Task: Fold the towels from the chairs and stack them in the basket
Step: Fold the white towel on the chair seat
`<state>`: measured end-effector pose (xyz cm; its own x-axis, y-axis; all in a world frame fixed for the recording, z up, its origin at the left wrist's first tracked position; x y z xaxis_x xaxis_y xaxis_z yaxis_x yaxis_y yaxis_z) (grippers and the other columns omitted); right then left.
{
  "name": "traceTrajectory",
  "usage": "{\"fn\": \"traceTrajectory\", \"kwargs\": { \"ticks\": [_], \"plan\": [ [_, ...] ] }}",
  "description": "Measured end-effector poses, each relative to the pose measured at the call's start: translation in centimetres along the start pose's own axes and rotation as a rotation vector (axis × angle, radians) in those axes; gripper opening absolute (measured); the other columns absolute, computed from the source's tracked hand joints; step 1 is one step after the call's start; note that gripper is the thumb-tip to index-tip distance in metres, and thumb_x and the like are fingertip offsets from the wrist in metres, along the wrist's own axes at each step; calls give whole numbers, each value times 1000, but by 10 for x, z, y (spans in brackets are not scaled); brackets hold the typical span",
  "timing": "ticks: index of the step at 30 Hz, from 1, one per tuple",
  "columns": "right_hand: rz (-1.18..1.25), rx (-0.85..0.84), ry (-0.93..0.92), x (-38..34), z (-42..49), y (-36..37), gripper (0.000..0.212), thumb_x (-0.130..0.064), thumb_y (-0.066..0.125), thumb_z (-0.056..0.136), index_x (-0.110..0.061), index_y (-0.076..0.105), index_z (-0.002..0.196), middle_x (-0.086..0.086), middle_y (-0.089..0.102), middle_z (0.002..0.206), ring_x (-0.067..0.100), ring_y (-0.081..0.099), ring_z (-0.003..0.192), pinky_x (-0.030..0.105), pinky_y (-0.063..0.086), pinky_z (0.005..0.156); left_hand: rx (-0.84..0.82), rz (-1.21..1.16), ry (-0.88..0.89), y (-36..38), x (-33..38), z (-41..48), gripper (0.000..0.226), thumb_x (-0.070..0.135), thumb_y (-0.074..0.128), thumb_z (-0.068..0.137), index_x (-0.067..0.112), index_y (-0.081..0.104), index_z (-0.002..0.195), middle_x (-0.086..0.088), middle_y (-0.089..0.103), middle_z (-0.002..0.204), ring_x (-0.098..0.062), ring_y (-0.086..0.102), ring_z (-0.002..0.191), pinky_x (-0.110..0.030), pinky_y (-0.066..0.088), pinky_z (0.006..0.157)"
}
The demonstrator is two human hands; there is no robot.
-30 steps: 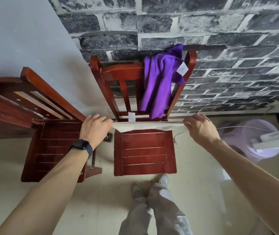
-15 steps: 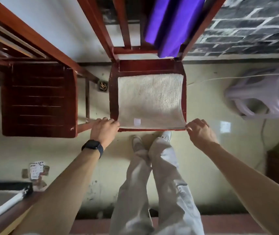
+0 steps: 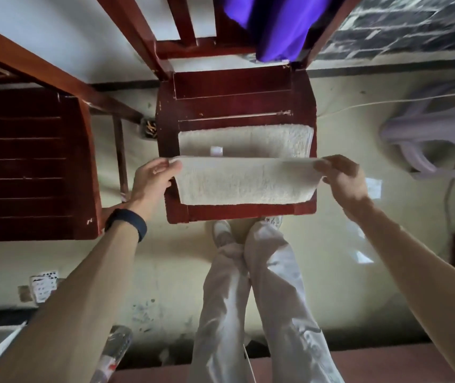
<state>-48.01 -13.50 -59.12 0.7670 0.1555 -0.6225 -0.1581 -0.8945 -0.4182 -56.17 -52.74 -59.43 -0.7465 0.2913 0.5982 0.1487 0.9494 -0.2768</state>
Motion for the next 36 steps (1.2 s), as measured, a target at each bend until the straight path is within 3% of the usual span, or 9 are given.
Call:
{"fn": "traceTrajectory", "kwargs": {
  "ticks": [3,5,7,10,15,19,24,29,36],
  "plan": [
    [139,61,-10,-10,39,16,13,-32,71,86,-20,69,90,1,69,89,20,66,83,37,57,75,31,-122,-18,12,4,44,24,25,73,89,11,70,108,-7,73,109,-20,71,95,-22,58,72],
    [102,127,-39,-13,61,26,18,-31,67,93,-14,68,100,5,68,94,20,65,83,34,56,67,51,-108,-4,17,1,68,28,38,78,80,19,74,100,-4,75,108,-23,71,100,-37,58,91],
    [39,184,-49,-12,77,34,27,-33,63,96,-11,67,110,6,67,100,20,64,86,28,53,63,89,-48,2,20,-7,85,21,43,77,77,26,73,88,3,76,98,-18,71,97,-41,55,96],
    [-29,218,-48,-8,89,42,29,-36,60,97,-12,66,112,3,68,98,20,65,84,31,57,64,170,56,33,24,-14,95,14,37,69,91,24,68,95,16,65,84,-2,62,81,-19,51,78],
    [-158,242,-67,-9,93,46,26,-37,50,100,-18,63,113,-2,66,91,14,59,69,18,46,48,225,172,93,24,-14,103,28,46,60,95,19,65,103,12,58,77,-2,52,68,-16,40,61],
    [-219,288,-49,-13,98,48,28,-38,45,102,-18,61,115,0,64,90,21,58,76,25,40,64,253,229,126,29,-5,106,33,47,56,97,16,63,106,3,66,93,-12,58,78,-23,46,67],
    [-373,326,-128,-17,101,50,30,-37,41,100,-17,59,114,2,65,80,29,59,77,35,48,72,340,504,181,31,11,106,34,52,47,97,22,60,108,7,59,71,-22,60,73,-30,47,65],
    [-475,374,-216,-10,103,48,27,-34,36,97,-17,55,108,17,64,78,39,59,75,36,39,65,386,671,281,30,22,104,38,60,40,96,26,57,101,-1,63,72,-29,58,71,-31,36,57],
    [-496,368,-130,-15,95,50,32,-37,35,98,-17,51,118,16,60,110,30,50,97,40,39,84,411,799,283,37,31,101,39,54,39,98,20,52,110,-9,64,84,-37,62,83,-35,37,60]
  ]
}}
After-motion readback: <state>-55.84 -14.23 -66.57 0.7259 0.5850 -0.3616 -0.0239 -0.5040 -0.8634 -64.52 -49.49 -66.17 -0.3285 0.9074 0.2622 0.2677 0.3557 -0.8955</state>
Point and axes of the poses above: each hand's wrist, its own z-axis towards the middle knuckle, its own y-axis out of the palm, x = y × z, the point moved 6 cm from there along z, towards the middle knuckle
